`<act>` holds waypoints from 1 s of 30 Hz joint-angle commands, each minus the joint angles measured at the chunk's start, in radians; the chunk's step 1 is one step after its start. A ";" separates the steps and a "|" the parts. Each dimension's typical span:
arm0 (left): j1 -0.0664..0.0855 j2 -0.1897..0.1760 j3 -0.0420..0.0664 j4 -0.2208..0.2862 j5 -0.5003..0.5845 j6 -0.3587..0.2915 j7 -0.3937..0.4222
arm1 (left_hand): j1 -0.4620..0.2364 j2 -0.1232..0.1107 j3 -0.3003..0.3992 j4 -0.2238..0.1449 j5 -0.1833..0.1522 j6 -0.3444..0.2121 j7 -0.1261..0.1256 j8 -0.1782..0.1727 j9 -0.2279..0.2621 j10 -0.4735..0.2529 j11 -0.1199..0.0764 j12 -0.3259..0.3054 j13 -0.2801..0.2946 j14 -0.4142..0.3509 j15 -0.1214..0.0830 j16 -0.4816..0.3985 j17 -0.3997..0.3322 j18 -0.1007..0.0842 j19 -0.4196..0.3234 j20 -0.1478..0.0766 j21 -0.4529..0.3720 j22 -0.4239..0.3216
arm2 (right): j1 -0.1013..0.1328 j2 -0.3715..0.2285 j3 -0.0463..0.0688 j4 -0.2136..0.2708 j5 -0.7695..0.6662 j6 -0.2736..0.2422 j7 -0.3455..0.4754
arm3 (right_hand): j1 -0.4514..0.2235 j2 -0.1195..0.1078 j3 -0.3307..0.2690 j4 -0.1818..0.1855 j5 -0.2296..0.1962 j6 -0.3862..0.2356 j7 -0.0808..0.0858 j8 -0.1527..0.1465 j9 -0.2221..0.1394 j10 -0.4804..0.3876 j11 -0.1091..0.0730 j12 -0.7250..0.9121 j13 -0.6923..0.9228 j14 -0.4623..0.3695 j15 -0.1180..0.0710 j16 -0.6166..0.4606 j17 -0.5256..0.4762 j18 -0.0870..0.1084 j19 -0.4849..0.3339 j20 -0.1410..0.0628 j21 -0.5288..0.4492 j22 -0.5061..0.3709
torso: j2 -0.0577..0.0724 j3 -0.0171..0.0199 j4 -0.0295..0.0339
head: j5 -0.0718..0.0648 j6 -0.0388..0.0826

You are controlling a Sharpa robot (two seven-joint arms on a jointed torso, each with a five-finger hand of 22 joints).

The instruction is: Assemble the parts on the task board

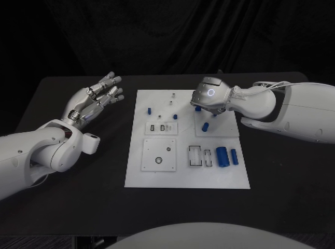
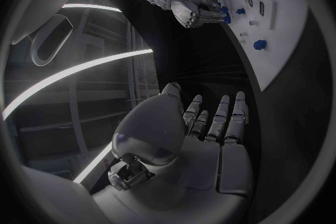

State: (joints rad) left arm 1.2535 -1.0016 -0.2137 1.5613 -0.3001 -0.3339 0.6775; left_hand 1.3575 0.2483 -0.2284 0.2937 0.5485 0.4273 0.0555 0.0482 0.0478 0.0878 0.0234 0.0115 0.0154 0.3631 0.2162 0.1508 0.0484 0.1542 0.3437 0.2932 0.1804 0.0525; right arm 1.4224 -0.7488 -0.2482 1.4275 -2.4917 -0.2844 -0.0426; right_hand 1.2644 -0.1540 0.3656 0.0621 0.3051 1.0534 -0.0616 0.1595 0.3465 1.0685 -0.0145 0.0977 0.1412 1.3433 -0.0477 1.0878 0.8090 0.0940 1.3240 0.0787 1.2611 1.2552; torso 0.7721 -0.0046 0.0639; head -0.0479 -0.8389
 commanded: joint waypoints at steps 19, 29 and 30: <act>0.001 0.000 0.001 -0.001 -0.008 0.009 0.070 | -0.008 0.001 -0.001 0.000 0.000 0.010 0.003 0.004 0.001 0.003 0.008 0.005 0.001 0.007 0.002 0.009 0.001 -0.008 0.005 -0.001 -0.001 0.000 | -0.004 -0.028 0.000 0.033 -0.011 -0.008 0.002 | 0.001 -0.005 0.008 -0.010 0.001 0.001 -0.009 0.004 0.012 -0.010 -0.007 0.003 0.008 -0.018 0.002 -0.016 -0.021 -0.006 -0.015 0.004 -0.015 -0.006 | 0.000 0.0001 -0.0009 | 0.002 -0.010; 0.001 -0.002 0.001 -0.001 -0.008 0.006 0.068 | -0.009 0.001 -0.001 0.000 0.001 0.011 0.003 0.004 0.001 0.003 0.008 0.005 0.001 0.008 0.002 0.009 0.002 -0.008 0.006 -0.001 0.000 0.000 | -0.004 -0.031 0.000 0.038 -0.011 0.003 0.012 | -0.001 -0.014 0.012 -0.013 0.001 -0.020 -0.021 -0.009 0.015 -0.024 -0.012 0.002 0.015 -0.032 0.005 -0.030 -0.041 -0.004 -0.026 0.005 -0.031 -0.014 | 0.001 -0.0001 0.0004 | 0.002 -0.013; 0.001 -0.002 0.001 -0.001 -0.008 0.006 0.068 | -0.009 0.001 -0.001 0.000 0.001 0.011 0.003 0.004 0.001 0.003 0.008 0.005 0.001 0.008 0.002 0.009 0.002 -0.008 0.006 -0.001 0.000 0.000 | -0.004 -0.032 0.000 0.040 -0.011 0.004 0.013 | -0.002 -0.014 0.012 -0.013 0.001 -0.022 -0.022 -0.010 0.016 -0.025 -0.013 0.002 0.015 -0.034 0.005 -0.032 -0.043 -0.003 -0.027 0.006 -0.032 -0.014 | 0.001 -0.0001 0.0004 | 0.002 -0.013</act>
State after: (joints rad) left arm 1.2535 -1.0028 -0.2138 1.5594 -0.3002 -0.3336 0.6776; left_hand 1.3576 0.2482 -0.2284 0.2936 0.5485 0.4310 0.0592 0.0482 0.0477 0.0913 0.0269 0.0115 0.0154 0.3631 0.2162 0.1578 0.0484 0.1541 0.3437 0.2932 0.1804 0.0525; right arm 1.4220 -0.7788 -0.2478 1.4633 -2.4919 -0.2877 -0.0351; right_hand 1.2615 -0.1569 0.3753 0.0523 0.3044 1.0388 -0.0830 0.1546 0.3634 1.0499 -0.0251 0.0977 0.1552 1.3168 -0.0427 1.0605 0.7679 0.0940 1.3041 0.0843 1.2337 1.2420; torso 0.7723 -0.0046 0.0634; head -0.0453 -0.8517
